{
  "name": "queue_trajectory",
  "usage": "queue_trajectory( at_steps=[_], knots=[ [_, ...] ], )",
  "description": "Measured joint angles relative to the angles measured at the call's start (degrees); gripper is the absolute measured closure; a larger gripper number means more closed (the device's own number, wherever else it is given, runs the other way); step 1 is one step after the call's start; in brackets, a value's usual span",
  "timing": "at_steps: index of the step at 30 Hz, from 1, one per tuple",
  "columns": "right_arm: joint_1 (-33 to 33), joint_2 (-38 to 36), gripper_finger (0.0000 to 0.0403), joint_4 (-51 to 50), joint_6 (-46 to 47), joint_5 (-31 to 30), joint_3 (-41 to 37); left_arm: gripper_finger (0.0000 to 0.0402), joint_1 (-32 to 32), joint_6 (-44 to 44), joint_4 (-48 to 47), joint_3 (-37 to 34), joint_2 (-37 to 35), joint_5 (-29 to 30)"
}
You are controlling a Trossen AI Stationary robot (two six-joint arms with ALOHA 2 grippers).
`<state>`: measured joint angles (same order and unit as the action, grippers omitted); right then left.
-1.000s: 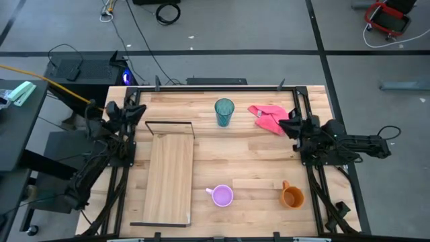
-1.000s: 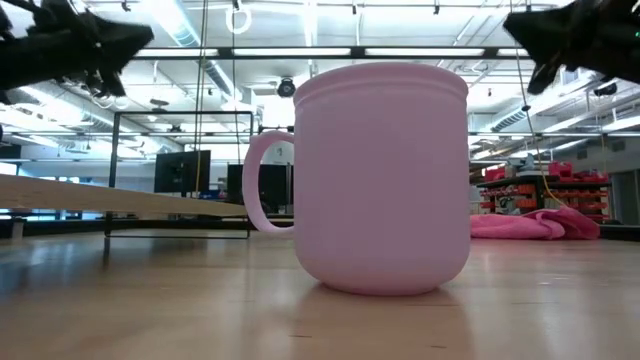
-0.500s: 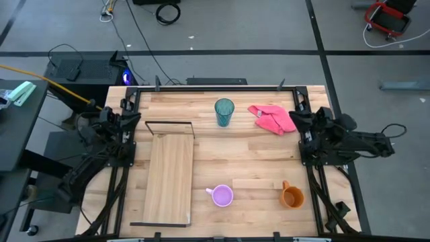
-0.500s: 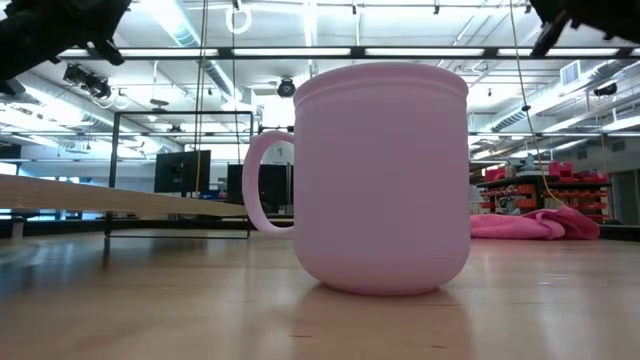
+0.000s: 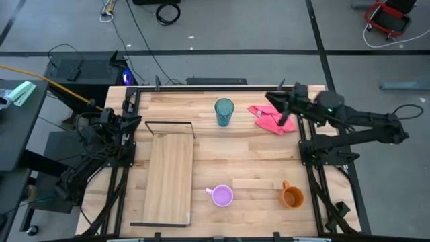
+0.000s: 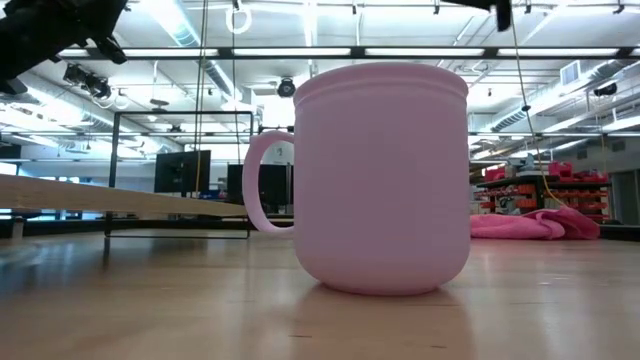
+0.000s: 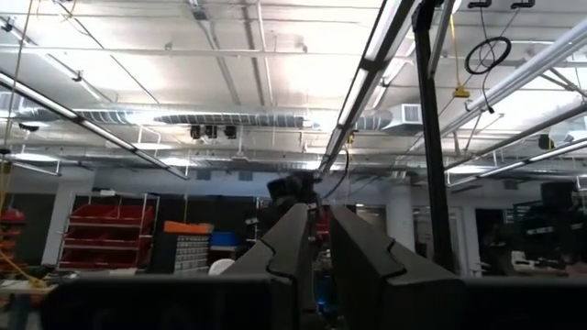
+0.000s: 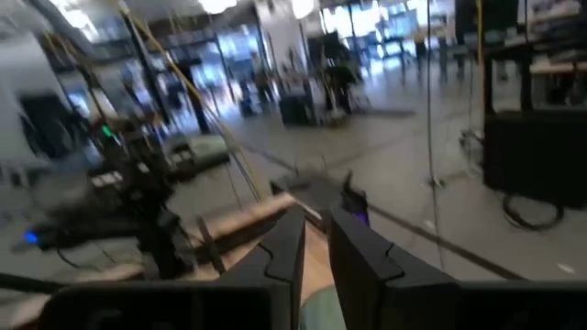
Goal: Stack small to large cups/mugs on shelf
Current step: Put the blue glass on the shelf
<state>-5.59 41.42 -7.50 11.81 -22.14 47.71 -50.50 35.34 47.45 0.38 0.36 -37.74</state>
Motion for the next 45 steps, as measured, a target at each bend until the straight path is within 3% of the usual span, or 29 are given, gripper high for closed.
queue_trajectory(
  at_steps=[6,13,17,23,31,39,45],
  knots=[
    [-4.08,11.5,0.0343,-6.69,2.62,-0.36,11.63,0.0353,-0.02,-0.93,-6.25,0.02,0.0,-0.07],
    [-8.97,20.45,0.0343,-14.51,5.41,-0.32,20.53,0.0347,-0.02,-1.24,-7.11,0.02,0.0,-0.71],
    [-10.85,23.7,0.0343,-15.44,8.71,0.51,22.38,0.035,-0.02,-1.32,-7.15,0.02,0.0,-1.88],
    [-13.97,26.59,0.0343,-16.21,10.55,7.28,22.76,0.0355,-0.02,-1.39,-7.2,0.02,0.0,-1.95],
    [-15.84,28.85,0.0342,-15.91,10.56,7.66,22.76,0.0349,-0.02,-1.45,-7.18,0.02,0.0,-1.95],
    [-15.53,30.78,0.0341,-9.01,9.25,12.14,22.96,0.0356,-0.02,-2.19,-7.15,0.02,0.0,-1.87],
    [-16.77,36.8,0.0341,-15.73,8.72,12.2,31.92,0.035,-0.02,-3.04,-7.0,0.02,0.0,-1.42]
  ],
)
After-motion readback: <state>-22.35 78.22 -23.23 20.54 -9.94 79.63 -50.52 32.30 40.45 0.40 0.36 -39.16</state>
